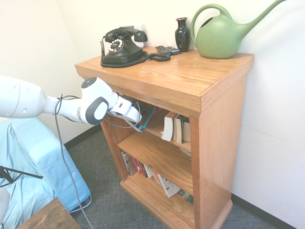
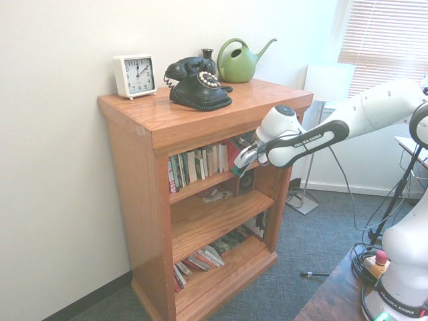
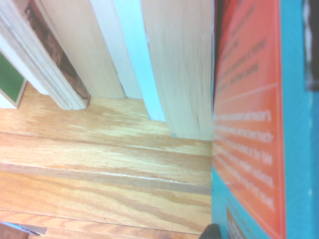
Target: Shelf the books
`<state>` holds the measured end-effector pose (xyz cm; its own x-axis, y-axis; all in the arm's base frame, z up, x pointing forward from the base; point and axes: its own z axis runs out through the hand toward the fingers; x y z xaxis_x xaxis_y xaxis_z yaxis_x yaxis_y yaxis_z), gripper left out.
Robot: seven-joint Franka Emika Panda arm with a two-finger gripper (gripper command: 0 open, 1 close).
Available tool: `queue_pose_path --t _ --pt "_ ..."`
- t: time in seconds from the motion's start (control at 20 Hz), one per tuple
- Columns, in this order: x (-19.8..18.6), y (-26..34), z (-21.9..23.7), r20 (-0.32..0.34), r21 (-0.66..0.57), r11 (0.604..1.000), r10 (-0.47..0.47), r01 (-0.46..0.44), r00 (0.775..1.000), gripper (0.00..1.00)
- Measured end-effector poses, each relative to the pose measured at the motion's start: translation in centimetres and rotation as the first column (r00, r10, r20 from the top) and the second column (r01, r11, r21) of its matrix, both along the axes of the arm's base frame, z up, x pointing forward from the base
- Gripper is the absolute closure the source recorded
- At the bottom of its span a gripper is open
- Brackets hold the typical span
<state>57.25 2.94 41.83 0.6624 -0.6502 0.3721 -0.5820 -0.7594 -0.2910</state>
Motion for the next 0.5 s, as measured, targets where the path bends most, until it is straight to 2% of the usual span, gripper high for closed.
queue_pose_path --t 0.5 --pt "-0.57 0.51 -0.77 0.025 -0.029 0.999 0.028 -0.027 0.999 1.0"
